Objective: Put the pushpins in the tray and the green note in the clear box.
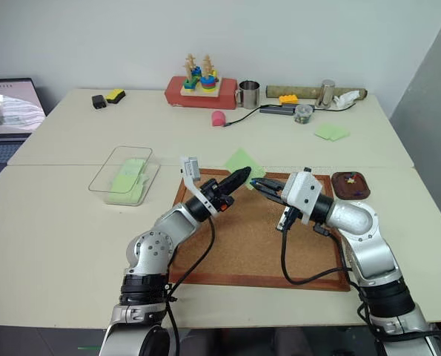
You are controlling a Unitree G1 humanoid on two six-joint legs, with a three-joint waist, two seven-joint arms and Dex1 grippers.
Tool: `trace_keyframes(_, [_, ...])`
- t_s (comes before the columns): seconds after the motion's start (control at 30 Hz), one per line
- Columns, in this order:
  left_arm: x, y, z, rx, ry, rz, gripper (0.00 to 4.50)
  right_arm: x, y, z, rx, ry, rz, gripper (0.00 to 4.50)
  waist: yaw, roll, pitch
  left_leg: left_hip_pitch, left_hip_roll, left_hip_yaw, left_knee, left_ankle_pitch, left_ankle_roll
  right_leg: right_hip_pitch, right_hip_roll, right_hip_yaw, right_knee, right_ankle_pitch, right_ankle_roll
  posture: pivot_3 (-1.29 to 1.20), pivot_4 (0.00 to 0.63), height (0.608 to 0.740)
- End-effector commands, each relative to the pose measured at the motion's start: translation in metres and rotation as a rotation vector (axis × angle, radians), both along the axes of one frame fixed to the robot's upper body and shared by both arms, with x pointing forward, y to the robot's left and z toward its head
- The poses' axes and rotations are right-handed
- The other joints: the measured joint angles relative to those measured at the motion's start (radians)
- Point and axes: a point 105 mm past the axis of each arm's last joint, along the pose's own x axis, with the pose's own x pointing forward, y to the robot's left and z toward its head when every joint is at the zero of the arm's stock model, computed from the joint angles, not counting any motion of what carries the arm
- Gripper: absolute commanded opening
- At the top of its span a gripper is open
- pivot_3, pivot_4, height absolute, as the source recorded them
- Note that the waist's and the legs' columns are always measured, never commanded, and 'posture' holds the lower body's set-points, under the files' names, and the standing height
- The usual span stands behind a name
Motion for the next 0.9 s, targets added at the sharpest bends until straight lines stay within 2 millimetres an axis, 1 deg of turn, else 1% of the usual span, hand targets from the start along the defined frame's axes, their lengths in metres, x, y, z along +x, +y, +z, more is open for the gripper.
trace_keyframes(0.03, [0.003, -0.001, 0.010, 0.012, -0.051, 0.020, 0.03, -0.002, -0.010, 0.026, 0.067, -0.056, -0.043, 0.00, 0.000, 0.000, 0.000, 0.000, 0.000, 0.000, 0.000, 0.000, 0.000, 0.000, 0.000, 0.000, 0.000, 0.000, 0.000, 0.00, 0.150, 0.740])
trace_keyframes(0.1, [0.002, 0.000, 0.011, 0.042, -0.078, 0.019, 0.03, 0.011, -0.033, 0.022, 0.046, -0.035, -0.168, 0.00, 0.000, 0.000, 0.000, 0.000, 0.000, 0.000, 0.000, 0.000, 0.000, 0.000, 0.000, 0.000, 0.000, 0.000, 0.000, 0.00, 0.150, 0.740])
trace_keyframes(0.2, [-0.004, 0.001, 0.017, 0.097, -0.140, 0.015, 0.03, 0.036, -0.077, 0.010, -0.024, -0.007, -0.412, 0.00, 0.002, 0.000, 0.000, 0.000, -0.001, 0.000, 0.000, 0.000, 0.000, 0.000, 0.000, 0.000, 0.000, 0.000, 0.000, 0.00, 0.150, 0.740])
trace_keyframes(0.27, [-0.007, 0.001, 0.019, 0.122, -0.166, 0.011, 0.03, 0.045, -0.094, 0.005, -0.045, 0.009, -0.510, 0.00, 0.002, 0.000, 0.000, 0.000, -0.001, 0.000, 0.000, 0.000, 0.000, 0.000, 0.000, 0.000, 0.000, 0.000, 0.000, 0.00, 0.150, 0.740])
trace_keyframes(0.37, [-0.015, 0.004, 0.027, 0.183, -0.238, 0.005, 0.03, 0.063, -0.139, -0.007, -0.085, 0.059, -0.729, 0.00, 0.000, 0.000, 0.000, 0.000, 0.000, 0.000, -0.001, 0.000, 0.000, 0.000, 0.000, 0.000, 0.000, 0.000, 0.000, 0.00, 0.150, 0.740])
trace_keyframes(0.4, [-0.018, 0.005, 0.031, 0.194, -0.258, 0.002, 0.03, 0.066, -0.149, -0.011, -0.098, 0.078, -0.773, 0.00, 0.000, 0.000, 0.000, 0.000, 0.000, 0.000, -0.001, 0.000, 0.000, 0.000, 0.000, 0.001, 0.000, 0.000, 0.000, 0.00, 0.150, 0.740])
trace_keyframes(0.43, [-0.020, 0.006, 0.034, 0.201, -0.272, 0.000, 0.03, 0.068, -0.155, -0.014, -0.107, 0.092, -0.796, 0.00, 0.001, 0.000, 0.000, 0.000, 0.000, 0.001, -0.001, 0.000, 0.000, 0.000, 0.000, 0.001, -0.001, 0.000, 0.000, 0.00, 0.150, 0.740])
trace_keyframes(0.5, [-0.027, 0.009, 0.046, 0.198, -0.305, -0.015, 0.03, 0.074, -0.171, -0.030, -0.131, 0.151, -0.859, 0.00, 0.000, 0.000, 0.000, 0.000, 0.000, 0.001, -0.001, 0.000, 0.000, 0.000, 0.000, 0.001, -0.001, 0.000, 0.000, 0.00, 0.150, 0.740])
trace_keyframes(0.57, [-0.032, 0.010, 0.053, 0.194, -0.326, -0.025, 0.03, 0.080, -0.182, -0.044, -0.158, 0.194, -0.911, 0.00, -0.003, 0.000, 0.000, 0.000, 0.000, 0.002, -0.001, 0.000, 0.000, 0.000, 0.000, 0.002, -0.001, 0.000, 0.000, 0.00, 0.150, 0.740])
trace_keyframes(0.63, [-0.033, 0.009, 0.055, 0.197, -0.333, -0.026, 0.03, 0.085, -0.188, -0.051, -0.169, 0.209, -0.938, 0.00, -0.001, 0.000, 0.000, 0.000, 0.000, 0.002, -0.001, 0.000, 0.000, 0.000, 0.000, 0.002, -0.001, 0.000, 0.000, 0.00, 0.150, 0.740])
trace_keyframes(0.83, [-0.034, 0.006, 0.057, 0.185, -0.333, -0.014, 0.03, 0.094, -0.193, -0.060, -0.154, 0.235, -0.968, 0.00, -0.003, 0.000, 0.000, 0.000, 0.000, 0.002, 0.000, 0.000, 0.000, 0.000, 0.000, 0.003, -0.001, 0.000, 0.000, 0.00, 0.150, 0.740])
trace_keyframes(0.9, [-0.034, 0.007, 0.056, 0.182, -0.326, -0.007, 0.00, 0.095, -0.194, -0.063, -0.153, 0.240, -0.971, 0.49, -0.002, 0.000, 0.000, 0.000, 0.000, 0.002, 0.000, 0.000, 0.000, 0.000, 0.000, 0.003, -0.001, 0.000, 0.000, 0.00, 0.150, 0.740])
